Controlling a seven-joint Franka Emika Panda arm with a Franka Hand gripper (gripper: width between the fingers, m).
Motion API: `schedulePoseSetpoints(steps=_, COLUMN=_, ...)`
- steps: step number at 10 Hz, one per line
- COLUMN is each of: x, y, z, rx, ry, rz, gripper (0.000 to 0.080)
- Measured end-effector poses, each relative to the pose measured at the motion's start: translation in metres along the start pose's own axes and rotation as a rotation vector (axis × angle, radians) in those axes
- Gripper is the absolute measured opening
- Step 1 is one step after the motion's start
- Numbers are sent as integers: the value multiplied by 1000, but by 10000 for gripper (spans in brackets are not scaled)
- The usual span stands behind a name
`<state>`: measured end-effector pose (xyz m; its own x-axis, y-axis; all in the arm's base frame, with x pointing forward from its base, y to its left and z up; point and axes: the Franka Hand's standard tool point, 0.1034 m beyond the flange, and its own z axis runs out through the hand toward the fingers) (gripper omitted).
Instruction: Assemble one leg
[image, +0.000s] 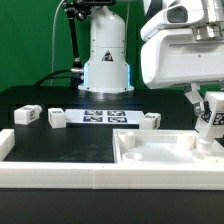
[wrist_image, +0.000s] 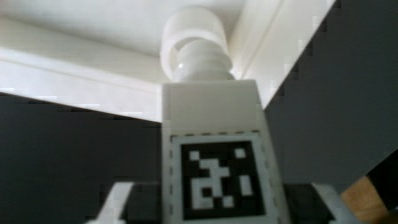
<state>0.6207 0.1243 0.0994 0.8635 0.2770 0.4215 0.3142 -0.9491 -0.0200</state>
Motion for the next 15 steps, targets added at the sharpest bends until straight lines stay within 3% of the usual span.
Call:
schedulePoseSetpoints(steps=3, x=-8, y=0, z=8, rx=3, ry=-14, rz=2, gripper=292)
schedulePoseSetpoints(steps=7, x=-4, y=1, z=11, rx=-11, ry=37, rz=3, gripper=292)
schedulePoseSetpoints(steps=9, x=-10, y=1, z=21, rx=-15, ry=47, rz=6, gripper=292)
schedulePoseSetpoints(steps=14, x=-9, y=3, z=23, rx=-28, ry=91, rz=8, gripper=292)
schedulePoseSetpoints(steps=15, x=-9, y=3, z=23, rx=-28, ry=91, rz=8, gripper=384)
